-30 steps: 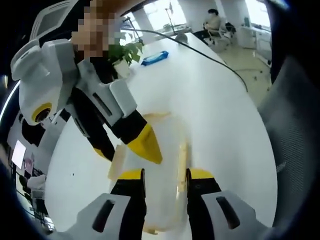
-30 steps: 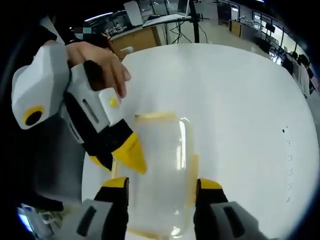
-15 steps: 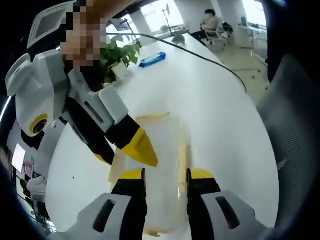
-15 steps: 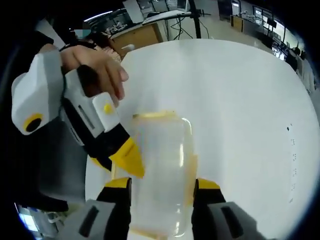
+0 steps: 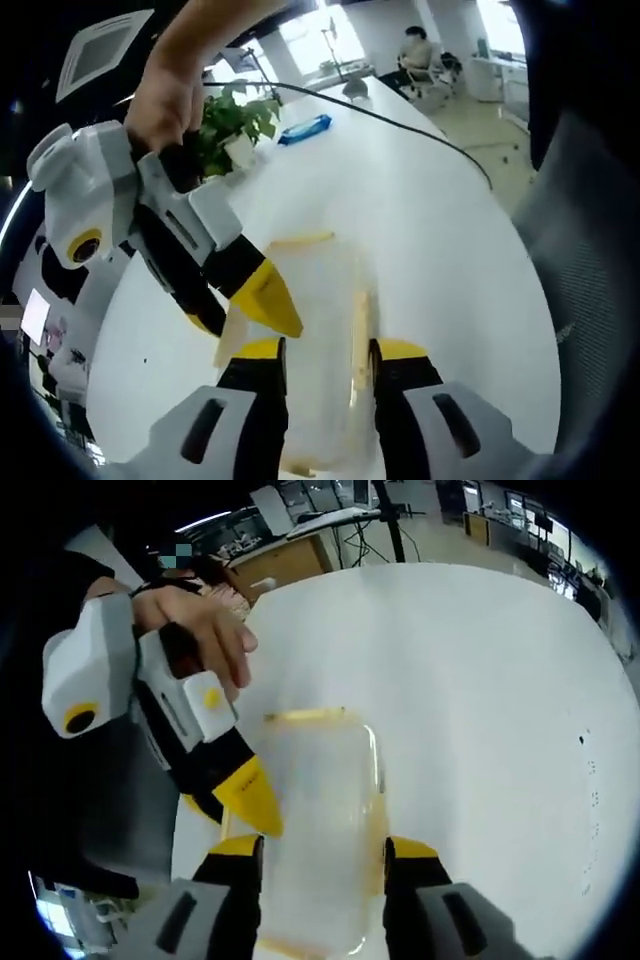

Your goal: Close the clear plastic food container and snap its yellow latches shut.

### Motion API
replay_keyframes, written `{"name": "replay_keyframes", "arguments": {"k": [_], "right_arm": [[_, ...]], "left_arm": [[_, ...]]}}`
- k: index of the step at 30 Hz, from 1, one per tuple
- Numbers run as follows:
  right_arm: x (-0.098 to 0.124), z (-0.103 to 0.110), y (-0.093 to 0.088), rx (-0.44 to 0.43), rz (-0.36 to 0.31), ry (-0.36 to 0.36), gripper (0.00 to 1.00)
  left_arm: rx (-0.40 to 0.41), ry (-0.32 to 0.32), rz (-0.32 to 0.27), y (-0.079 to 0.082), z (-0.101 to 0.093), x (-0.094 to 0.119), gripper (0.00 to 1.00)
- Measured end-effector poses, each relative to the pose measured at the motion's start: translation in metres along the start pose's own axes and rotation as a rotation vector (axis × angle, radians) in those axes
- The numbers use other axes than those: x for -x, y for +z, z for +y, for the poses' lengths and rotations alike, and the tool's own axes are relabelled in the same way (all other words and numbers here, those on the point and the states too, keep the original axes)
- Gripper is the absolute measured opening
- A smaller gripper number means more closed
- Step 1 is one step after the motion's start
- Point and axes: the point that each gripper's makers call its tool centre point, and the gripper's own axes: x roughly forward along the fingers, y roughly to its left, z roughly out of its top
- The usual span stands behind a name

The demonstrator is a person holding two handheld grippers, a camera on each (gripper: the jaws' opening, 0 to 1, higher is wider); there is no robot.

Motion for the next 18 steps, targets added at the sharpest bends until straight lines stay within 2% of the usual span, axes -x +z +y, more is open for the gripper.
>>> {"name": "replay_keyframes", "arguments": {"k": [2, 6, 8, 10, 11, 15, 18], "right_arm": [[0.001, 0.005, 0.003, 0.024, -0.002, 0.005, 0.58], [0.008, 0.001, 0.003, 0.042, 0.006, -0.025, 0.57], [0.010, 0.003, 0.005, 0.026, -0.016, -0.018, 0.56], [0.012, 0.003, 0.005, 0.042, -0.009, -0.032, 0.55], [0.013, 0.002, 0.005, 0.055, -0.006, -0.051, 0.55], [0.015, 0.003, 0.007, 0.049, -0.015, -0.058, 0.54], [0.016, 0.007, 0.008, 0.051, -0.017, -0.061, 0.54]], "left_arm": [[-0.021, -0.010, 0.008, 0.000, -0.003, 0.001, 0.30], [-0.029, -0.028, 0.025, 0.000, -0.008, 0.006, 0.44], [-0.028, -0.018, 0.021, 0.003, -0.007, 0.010, 0.42], [-0.002, -0.010, 0.011, 0.007, -0.004, 0.013, 0.43], [-0.002, -0.010, 0.013, 0.007, -0.002, 0.014, 0.43], [0.003, -0.011, 0.037, 0.000, 0.002, 0.014, 0.42], [0.020, -0.016, 0.039, 0.001, 0.002, 0.017, 0.43]]}}
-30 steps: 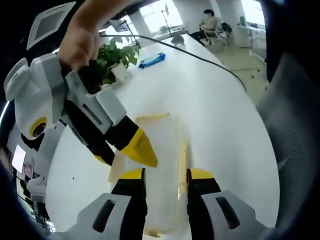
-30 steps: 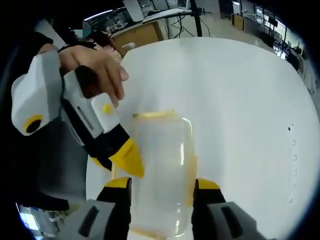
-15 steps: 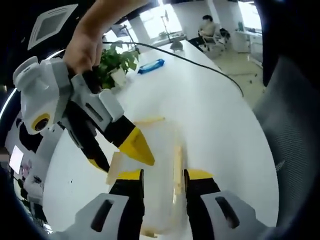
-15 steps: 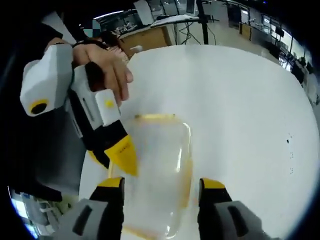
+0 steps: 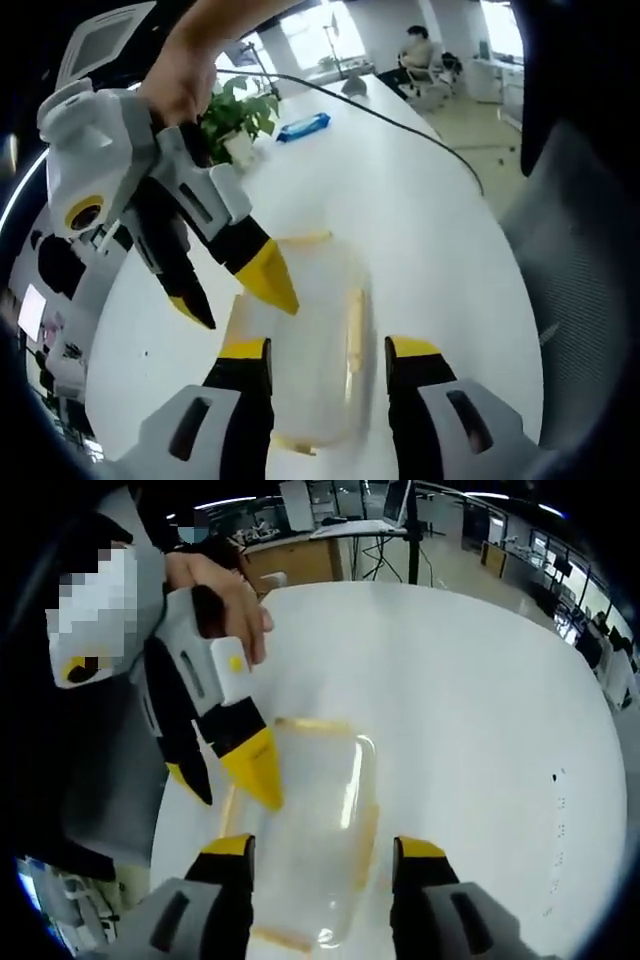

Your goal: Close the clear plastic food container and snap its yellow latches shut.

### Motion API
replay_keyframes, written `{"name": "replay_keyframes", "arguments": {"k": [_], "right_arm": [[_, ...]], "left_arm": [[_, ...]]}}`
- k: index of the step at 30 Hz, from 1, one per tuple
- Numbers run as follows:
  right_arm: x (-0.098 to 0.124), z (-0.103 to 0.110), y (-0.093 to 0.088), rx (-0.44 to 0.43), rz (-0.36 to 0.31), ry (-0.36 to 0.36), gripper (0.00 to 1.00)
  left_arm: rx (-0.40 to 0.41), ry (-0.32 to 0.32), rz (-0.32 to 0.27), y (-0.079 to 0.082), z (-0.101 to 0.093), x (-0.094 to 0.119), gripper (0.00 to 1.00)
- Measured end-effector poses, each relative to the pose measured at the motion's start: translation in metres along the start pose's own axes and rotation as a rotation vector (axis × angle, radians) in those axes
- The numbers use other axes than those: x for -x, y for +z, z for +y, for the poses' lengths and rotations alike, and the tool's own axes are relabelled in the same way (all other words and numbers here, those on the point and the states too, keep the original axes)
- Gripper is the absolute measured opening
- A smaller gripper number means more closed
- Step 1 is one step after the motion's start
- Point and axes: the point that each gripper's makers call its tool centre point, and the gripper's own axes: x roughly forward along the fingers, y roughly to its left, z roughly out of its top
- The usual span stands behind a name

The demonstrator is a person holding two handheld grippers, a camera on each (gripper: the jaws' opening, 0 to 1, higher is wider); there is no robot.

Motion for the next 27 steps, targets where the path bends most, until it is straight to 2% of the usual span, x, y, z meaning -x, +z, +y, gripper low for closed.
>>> {"name": "replay_keyframes", "arguments": {"k": [3, 5, 9, 14, 23, 27], "right_arm": [[0.000, 0.001, 0.001, -0.001, 0.000, -0.004, 0.46], [0.000, -0.001, 0.002, -0.001, -0.013, -0.027, 0.48], [-0.001, 0.007, 0.003, -0.012, -0.042, -0.037, 0.48], [0.004, 0.014, 0.004, -0.019, -0.072, -0.065, 0.46], [0.006, 0.024, -0.003, -0.059, -0.118, -0.110, 0.47], [0.002, 0.028, -0.009, -0.065, -0.104, -0.122, 0.47]], "left_arm": [[0.008, -0.004, 0.017, -0.003, 0.000, 0.001, 0.43], [0.041, -0.007, 0.013, -0.003, 0.000, 0.002, 0.42], [0.056, -0.024, 0.020, -0.005, 0.000, 0.002, 0.42], [0.113, -0.032, 0.001, 0.000, 0.006, 0.003, 0.40], [0.137, -0.013, -0.002, 0.002, 0.018, -0.005, 0.38], [0.137, -0.010, 0.009, -0.003, 0.024, -0.009, 0.38]]}}
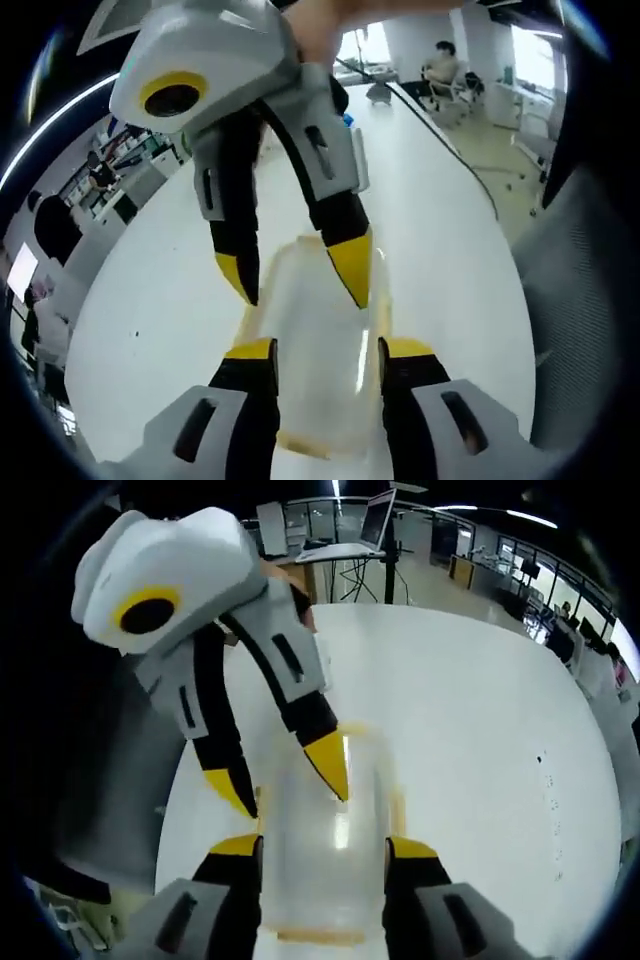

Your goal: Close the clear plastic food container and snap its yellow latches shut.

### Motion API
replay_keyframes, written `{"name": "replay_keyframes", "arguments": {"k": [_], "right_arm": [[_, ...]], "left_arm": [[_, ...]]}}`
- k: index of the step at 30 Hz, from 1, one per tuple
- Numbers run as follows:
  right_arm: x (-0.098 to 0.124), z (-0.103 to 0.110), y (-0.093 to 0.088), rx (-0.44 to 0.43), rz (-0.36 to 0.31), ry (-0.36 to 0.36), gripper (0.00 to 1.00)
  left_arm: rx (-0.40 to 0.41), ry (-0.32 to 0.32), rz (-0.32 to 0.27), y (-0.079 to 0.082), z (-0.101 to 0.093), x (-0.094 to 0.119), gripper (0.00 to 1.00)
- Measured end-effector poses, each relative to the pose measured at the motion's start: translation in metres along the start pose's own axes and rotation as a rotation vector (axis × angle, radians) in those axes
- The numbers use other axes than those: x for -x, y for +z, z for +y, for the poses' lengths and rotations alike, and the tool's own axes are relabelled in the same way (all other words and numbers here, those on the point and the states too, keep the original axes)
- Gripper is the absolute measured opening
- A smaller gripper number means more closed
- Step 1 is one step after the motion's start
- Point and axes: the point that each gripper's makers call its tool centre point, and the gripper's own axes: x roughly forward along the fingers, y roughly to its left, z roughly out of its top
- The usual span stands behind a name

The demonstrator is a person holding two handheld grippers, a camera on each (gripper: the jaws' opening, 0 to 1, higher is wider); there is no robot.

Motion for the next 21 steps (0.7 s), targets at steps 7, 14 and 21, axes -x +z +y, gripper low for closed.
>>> {"name": "replay_keyframes", "arguments": {"k": [7, 14, 21], "right_arm": [[0.005, 0.000, 0.001, 0.007, -0.041, -0.093, 0.47], [0.006, -0.001, 0.001, -0.047, -0.076, -0.113, 0.46], [0.004, -0.005, 0.010, -0.079, -0.132, -0.161, 0.48]], "left_arm": [[0.045, -0.011, 0.012, -0.002, 0.010, -0.001, 0.46], [0.073, -0.007, 0.008, -0.001, 0.016, 0.002, 0.40], [0.148, 0.022, 0.010, -0.004, 0.024, 0.006, 0.39]]}}
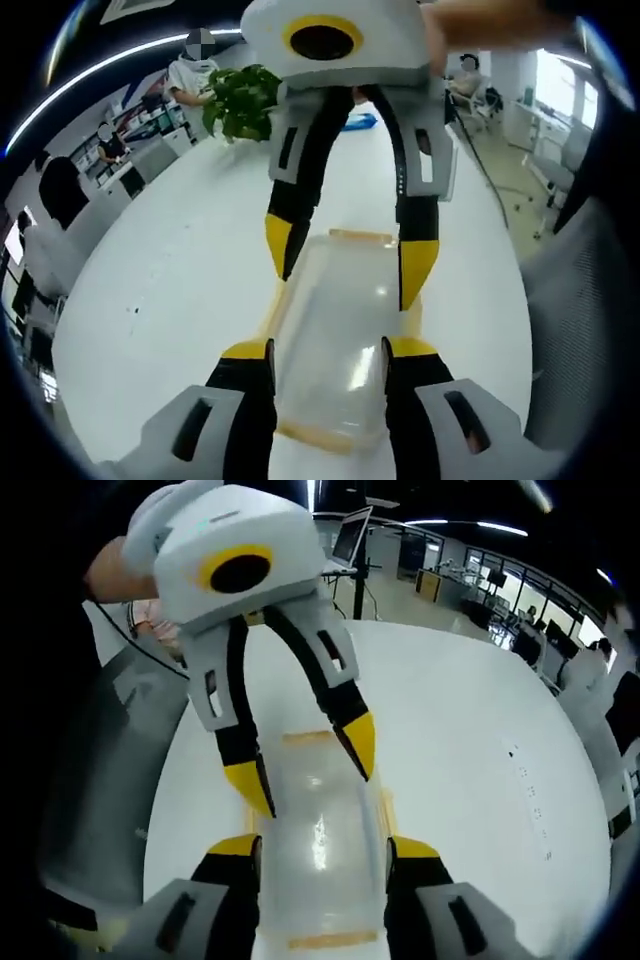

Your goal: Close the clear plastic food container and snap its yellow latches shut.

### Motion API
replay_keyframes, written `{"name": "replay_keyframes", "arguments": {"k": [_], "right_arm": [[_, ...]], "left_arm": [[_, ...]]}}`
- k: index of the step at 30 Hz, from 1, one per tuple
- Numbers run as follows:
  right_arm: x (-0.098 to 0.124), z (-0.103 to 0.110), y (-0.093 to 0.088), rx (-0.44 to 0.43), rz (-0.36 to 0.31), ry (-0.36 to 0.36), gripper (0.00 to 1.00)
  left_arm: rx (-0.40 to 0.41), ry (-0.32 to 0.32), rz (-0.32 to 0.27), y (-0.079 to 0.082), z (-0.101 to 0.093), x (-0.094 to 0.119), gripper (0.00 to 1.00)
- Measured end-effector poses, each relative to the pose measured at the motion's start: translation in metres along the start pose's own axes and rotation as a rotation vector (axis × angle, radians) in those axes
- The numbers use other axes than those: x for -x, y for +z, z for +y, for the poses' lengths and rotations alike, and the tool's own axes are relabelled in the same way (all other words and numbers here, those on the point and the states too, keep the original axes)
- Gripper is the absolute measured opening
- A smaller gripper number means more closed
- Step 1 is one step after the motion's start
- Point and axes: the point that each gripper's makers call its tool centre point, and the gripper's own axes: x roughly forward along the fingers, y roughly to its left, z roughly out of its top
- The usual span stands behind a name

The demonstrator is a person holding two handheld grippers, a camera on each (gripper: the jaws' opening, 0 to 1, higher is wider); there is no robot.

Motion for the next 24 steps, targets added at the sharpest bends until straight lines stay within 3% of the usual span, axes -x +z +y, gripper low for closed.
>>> {"name": "replay_keyframes", "arguments": {"k": [5, 7, 11, 14, 17, 21, 24], "right_arm": [[-0.002, -0.001, -0.003, -0.034, 0.002, -0.012, 0.48], [-0.001, -0.003, 0.000, -0.068, -0.027, -0.038, 0.48], [0.003, -0.006, 0.004, -0.125, -0.072, -0.088, 0.48], [0.006, -0.007, 0.011, -0.189, -0.153, -0.121, 0.48], [0.008, -0.008, 0.008, -0.203, -0.155, -0.157, 0.48], [0.007, -0.008, 0.002, -0.225, -0.153, -0.215, 0.48], [0.008, -0.006, 0.004, -0.282, -0.200, -0.237, 0.48]], "left_arm": [[0.050, 0.048, -0.018, 0.003, 0.011, 0.005, 0.42], [0.097, 0.059, -0.026, 0.002, 0.014, 0.008, 0.43], [0.147, 0.113, -0.053, 0.002, 0.023, 0.014, 0.36], [0.171, 0.124, -0.071, 0.004, 0.023, 0.016, 0.37], [0.173, 0.159, -0.070, 0.003, 0.024, 0.017, 0.38], [0.217, 0.245, -0.111, 0.004, 0.034, 0.021, 0.42], [0.256, 0.272, -0.137, 0.003, 0.035, 0.023, 0.45]]}}
